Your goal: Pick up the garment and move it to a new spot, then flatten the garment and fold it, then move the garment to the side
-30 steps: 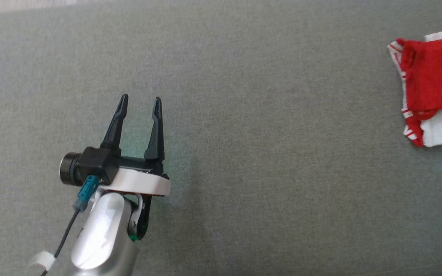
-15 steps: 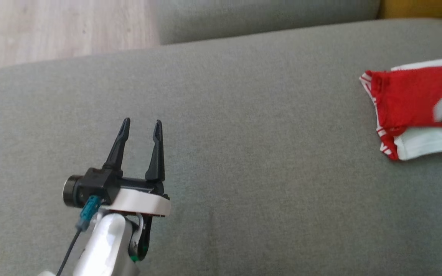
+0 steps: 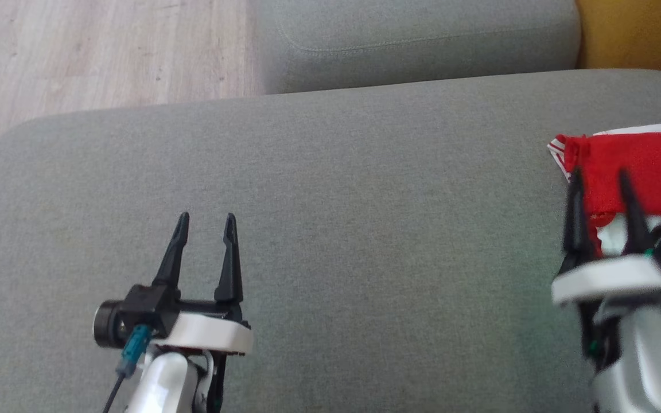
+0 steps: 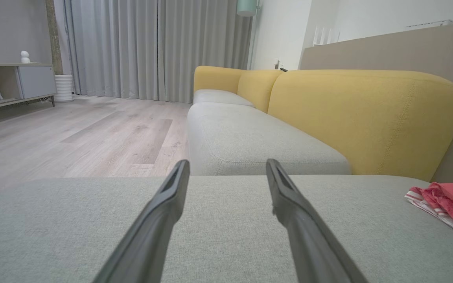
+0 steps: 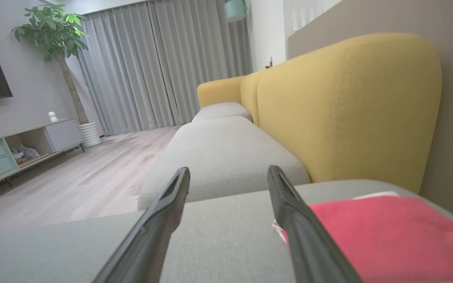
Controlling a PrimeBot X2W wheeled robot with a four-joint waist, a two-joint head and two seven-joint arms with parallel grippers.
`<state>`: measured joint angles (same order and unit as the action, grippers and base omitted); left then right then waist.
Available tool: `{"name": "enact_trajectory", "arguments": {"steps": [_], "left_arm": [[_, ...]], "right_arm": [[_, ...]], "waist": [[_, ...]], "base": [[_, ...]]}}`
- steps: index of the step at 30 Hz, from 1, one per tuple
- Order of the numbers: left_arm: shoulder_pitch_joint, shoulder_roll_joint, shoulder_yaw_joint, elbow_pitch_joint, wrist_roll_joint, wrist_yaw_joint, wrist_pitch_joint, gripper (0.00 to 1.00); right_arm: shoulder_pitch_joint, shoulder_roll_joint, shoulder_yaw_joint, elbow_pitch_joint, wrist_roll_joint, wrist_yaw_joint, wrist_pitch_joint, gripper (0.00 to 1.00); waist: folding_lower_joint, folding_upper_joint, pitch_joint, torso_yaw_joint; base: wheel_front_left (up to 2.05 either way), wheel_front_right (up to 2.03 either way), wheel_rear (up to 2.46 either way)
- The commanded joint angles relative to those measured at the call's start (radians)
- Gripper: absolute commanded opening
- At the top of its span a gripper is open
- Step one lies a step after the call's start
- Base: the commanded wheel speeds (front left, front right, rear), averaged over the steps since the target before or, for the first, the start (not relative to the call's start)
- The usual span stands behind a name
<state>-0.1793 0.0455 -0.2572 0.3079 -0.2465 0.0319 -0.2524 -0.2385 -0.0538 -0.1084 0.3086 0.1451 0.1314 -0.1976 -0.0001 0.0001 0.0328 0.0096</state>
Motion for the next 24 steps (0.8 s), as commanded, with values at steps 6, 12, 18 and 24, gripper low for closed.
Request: {"name": "enact_trajectory", "arguments": {"steps": [6,12,18,24], "left_arm": [[0.011,0.005,0.041,-0.039,-0.001,0.007,-0.009,1.0],[0.026,0.005,0.049,-0.042,-0.019,0.01,-0.009,1.0],[0.028,0.005,0.053,-0.045,-0.029,0.015,-0.009,1.0],[0.029,0.005,0.056,-0.05,-0.035,0.02,-0.009,1.0]], "right_arm": [[0.088,0.003,0.076,0.011,0.066,-0.001,-0.055,1.0],[0.119,0.003,0.1,0.018,0.069,-0.001,-0.063,1.0],[0.116,0.003,0.104,0.002,0.067,-0.001,-0.064,1.0],[0.119,0.003,0.107,-0.01,0.068,-0.001,-0.064,1.0]], "waist": [[0.0001,-0.0001,-0.017,0.005],[0.0001,-0.0001,-0.026,0.0],[0.0001,-0.0001,-0.026,-0.002],[0.0001,-0.0001,-0.025,-0.006]], "base": [[0.0,0.0,0.0],[0.0,0.0,0.0],[0.0,0.0,0.0],[0.0,0.0,0.0]]}}
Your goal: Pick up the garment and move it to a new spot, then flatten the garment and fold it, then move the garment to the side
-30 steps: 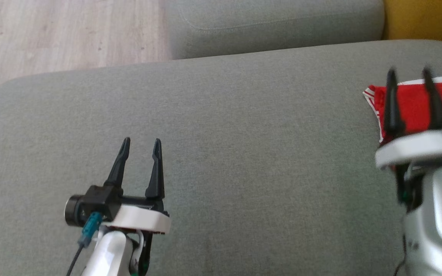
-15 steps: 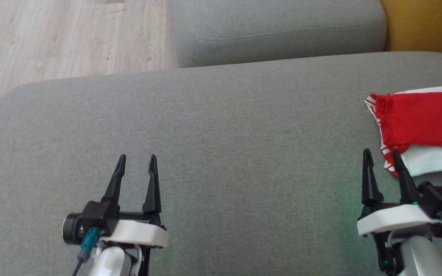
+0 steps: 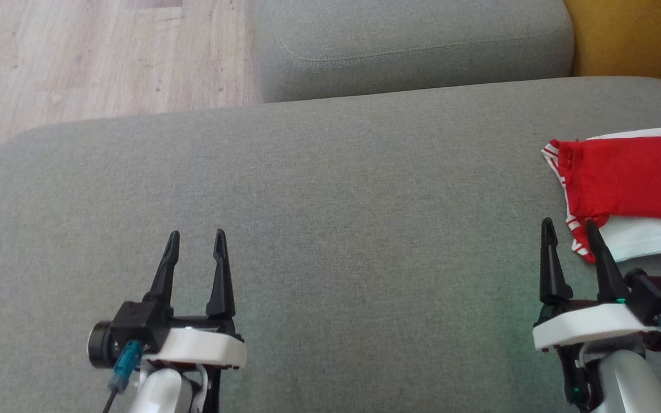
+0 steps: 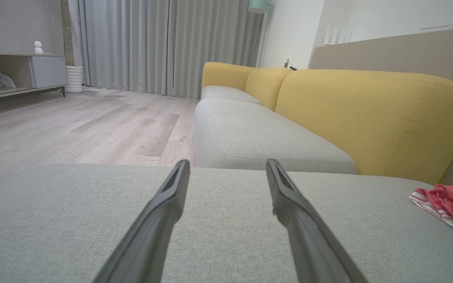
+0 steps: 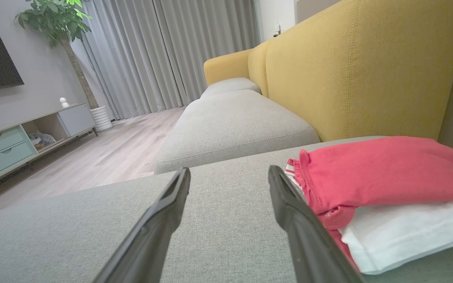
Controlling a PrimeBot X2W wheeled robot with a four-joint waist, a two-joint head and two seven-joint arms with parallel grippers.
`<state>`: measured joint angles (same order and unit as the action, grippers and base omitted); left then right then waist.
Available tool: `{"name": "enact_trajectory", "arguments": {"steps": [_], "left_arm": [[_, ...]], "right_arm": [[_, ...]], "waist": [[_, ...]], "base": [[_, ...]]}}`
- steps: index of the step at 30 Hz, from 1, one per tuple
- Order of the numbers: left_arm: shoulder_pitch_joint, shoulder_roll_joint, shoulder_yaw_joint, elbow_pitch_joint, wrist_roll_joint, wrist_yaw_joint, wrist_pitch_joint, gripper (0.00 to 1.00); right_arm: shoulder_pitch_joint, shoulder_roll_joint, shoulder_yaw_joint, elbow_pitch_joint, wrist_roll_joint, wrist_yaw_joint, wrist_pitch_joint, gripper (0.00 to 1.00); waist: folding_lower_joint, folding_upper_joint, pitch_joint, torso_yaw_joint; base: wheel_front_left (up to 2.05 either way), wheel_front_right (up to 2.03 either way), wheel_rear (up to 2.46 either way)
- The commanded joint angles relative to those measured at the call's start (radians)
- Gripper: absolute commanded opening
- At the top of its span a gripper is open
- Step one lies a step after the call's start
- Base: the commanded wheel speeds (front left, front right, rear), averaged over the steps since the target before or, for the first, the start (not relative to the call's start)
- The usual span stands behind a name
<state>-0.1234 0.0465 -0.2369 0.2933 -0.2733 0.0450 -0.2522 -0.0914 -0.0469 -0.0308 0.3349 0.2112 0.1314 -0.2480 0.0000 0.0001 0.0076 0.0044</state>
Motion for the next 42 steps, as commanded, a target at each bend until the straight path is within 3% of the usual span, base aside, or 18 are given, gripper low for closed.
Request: {"name": "enact_trajectory", "arguments": {"steps": [1,10,17,31,32,35,42], "left_arm": [[-0.027,0.004,0.036,-0.035,-0.009,0.008,-0.01,1.0],[-0.027,0.004,0.041,-0.023,-0.05,0.009,-0.01,1.0],[-0.033,0.004,0.028,-0.016,-0.073,-0.037,-0.01,1.0],[-0.032,0.004,0.041,0.009,-0.14,-0.017,-0.01,1.0],[-0.033,0.004,0.04,0.013,-0.144,-0.017,-0.01,0.0],[0.018,0.0,0.004,0.081,-0.149,-0.019,0.005,0.0],[0.02,0.0,0.023,0.08,-0.212,-0.027,0.024,0.0]], "right_arm": [[-0.028,-0.003,0.03,-0.037,0.002,-0.001,-0.014,1.0],[-0.024,-0.003,0.036,-0.042,0.0,-0.001,-0.014,1.0],[-0.026,-0.003,0.039,-0.044,-0.002,-0.001,-0.014,1.0],[-0.027,-0.003,0.044,-0.047,-0.002,-0.001,-0.014,1.0],[-0.027,-0.003,0.045,-0.047,-0.002,-0.001,-0.014,0.0],[0.011,0.002,0.019,0.03,0.0,0.0,0.002,0.0],[0.009,0.002,0.011,0.032,0.074,0.0,0.023,0.0]], "waist": [[0.0,-0.0001,0.0,-0.001],[0.0,-0.0001,0.0,-0.005],[0.0,-0.0001,0.003,-0.006],[0.0,-0.0001,0.011,-0.006],[0.0,-0.0001,0.011,-0.006],[0.0,-0.0001,0.011,-0.006],[0.0,-0.0001,0.011,-0.006]], "base": [[0.0,0.0,0.0],[0.0,0.0,0.0],[0.0,0.0,0.0],[0.0,0.0,0.0],[0.0,0.0,0.0],[0.0,0.0,0.0],[0.0,0.0,0.0]]}}
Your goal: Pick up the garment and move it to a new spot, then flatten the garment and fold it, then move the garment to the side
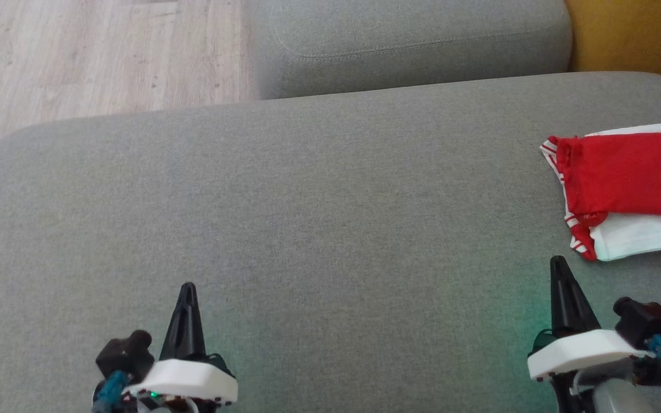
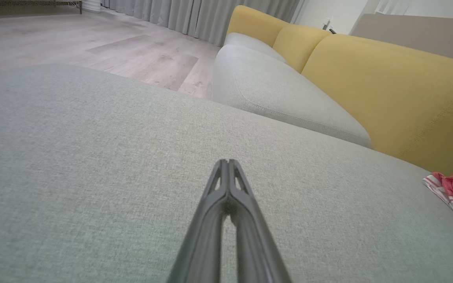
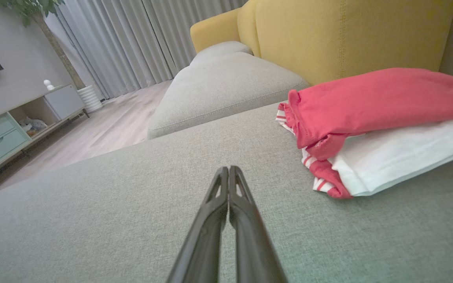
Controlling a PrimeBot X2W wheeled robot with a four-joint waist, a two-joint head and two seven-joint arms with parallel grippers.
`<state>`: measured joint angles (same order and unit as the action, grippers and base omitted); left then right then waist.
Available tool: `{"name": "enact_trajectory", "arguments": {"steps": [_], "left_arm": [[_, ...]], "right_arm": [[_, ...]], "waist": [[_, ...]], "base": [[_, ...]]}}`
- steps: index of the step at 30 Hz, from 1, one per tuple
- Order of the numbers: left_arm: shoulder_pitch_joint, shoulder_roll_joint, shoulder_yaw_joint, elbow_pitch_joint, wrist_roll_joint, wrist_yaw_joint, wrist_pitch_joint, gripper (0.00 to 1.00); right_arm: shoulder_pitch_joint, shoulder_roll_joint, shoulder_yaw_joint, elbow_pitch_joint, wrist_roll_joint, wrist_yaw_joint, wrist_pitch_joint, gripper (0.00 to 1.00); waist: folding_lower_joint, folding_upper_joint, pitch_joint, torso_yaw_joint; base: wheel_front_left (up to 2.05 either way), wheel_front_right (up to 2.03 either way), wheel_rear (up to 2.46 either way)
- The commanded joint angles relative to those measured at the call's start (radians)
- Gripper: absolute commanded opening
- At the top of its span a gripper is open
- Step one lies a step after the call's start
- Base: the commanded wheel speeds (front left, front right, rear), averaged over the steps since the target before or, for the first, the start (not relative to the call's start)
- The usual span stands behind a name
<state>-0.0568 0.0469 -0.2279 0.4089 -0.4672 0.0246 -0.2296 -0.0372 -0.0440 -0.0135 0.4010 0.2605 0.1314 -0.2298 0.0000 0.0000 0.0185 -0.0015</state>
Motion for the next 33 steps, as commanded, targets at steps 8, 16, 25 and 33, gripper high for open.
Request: {"name": "enact_trajectory", "arguments": {"steps": [8,16,25,33], "left_arm": [[-0.046,0.0,0.036,-0.044,-0.094,-0.017,0.024,0.0],[-0.047,0.0,0.055,-0.052,-0.16,-0.025,0.045,0.0],[-0.047,0.001,0.08,-0.062,-0.246,-0.037,0.071,0.0],[-0.047,0.001,0.102,-0.07,-0.322,-0.047,0.094,0.0]], "right_arm": [[-0.045,-0.002,-0.011,-0.044,0.114,0.0,0.026,0.0],[-0.046,-0.002,-0.017,-0.052,0.192,0.0,0.046,0.0],[-0.048,-0.002,-0.024,-0.061,0.293,0.0,0.072,0.0],[-0.05,-0.003,-0.03,-0.069,0.382,0.0,0.095,0.0]], "waist": [[0.0,0.0,-0.001,0.0],[0.0,0.0,-0.002,0.0],[0.0,0.0,-0.003,0.0],[0.0,0.0,-0.004,0.0]], "base": [[0.0,0.0,0.0],[0.0,0.0,0.0],[0.0,0.0,0.0],[0.0,0.0,0.0]]}}
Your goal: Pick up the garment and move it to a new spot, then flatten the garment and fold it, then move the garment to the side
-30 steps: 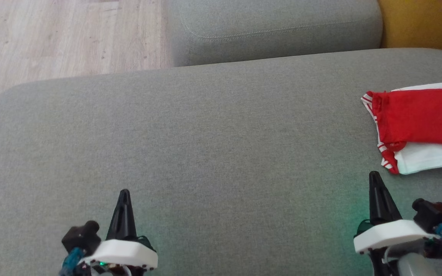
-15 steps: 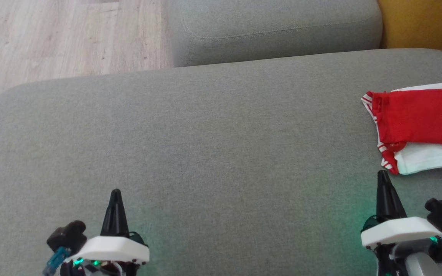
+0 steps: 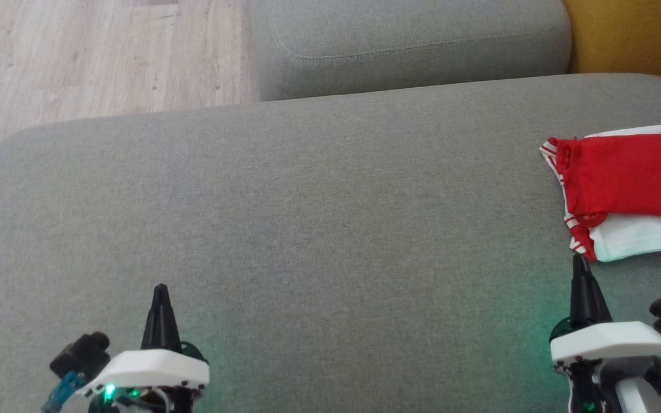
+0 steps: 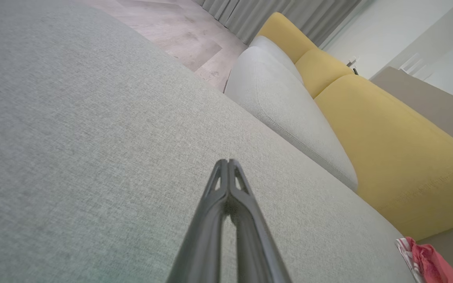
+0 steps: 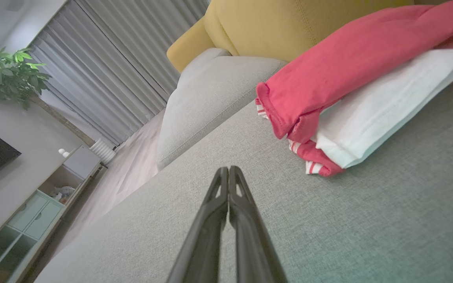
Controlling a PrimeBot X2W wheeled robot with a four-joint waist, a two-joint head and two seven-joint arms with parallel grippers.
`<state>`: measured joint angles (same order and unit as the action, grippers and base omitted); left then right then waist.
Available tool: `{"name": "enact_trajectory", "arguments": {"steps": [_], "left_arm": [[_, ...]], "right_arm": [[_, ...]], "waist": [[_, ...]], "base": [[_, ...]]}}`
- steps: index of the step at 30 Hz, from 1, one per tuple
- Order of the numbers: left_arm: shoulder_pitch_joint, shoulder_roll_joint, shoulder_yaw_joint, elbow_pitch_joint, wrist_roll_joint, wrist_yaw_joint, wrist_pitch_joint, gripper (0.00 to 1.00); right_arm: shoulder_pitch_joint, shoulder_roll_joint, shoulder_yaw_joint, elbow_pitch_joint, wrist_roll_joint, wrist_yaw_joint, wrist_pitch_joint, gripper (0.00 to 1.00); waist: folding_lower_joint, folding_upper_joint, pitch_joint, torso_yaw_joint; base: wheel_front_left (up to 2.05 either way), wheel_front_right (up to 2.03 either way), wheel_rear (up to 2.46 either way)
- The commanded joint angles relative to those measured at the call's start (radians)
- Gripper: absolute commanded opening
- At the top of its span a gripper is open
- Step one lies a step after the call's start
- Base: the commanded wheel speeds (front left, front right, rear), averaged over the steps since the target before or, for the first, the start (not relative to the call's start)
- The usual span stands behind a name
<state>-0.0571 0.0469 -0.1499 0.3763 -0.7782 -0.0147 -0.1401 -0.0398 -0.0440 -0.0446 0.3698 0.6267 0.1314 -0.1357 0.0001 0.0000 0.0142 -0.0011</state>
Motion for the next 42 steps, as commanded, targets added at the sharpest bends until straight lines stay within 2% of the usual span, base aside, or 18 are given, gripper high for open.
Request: {"name": "enact_trajectory", "arguments": {"steps": [1,42], "left_arm": [[-0.047,0.001,0.027,-0.039,-0.02,-0.009,0.007,0.0],[-0.049,0.002,0.14,-0.083,-0.409,-0.06,0.125,0.0]], "right_arm": [[-0.048,-0.003,0.0,-0.039,0.027,0.0,0.003,0.0],[-0.058,-0.004,-0.033,-0.08,0.485,0.0,0.121,0.0]], "waist": [[0.0,0.0,0.0,0.0],[-0.0001,0.0,-0.005,0.001]], "base": [[0.0,0.0,0.0],[0.0,0.0,0.0]]}}
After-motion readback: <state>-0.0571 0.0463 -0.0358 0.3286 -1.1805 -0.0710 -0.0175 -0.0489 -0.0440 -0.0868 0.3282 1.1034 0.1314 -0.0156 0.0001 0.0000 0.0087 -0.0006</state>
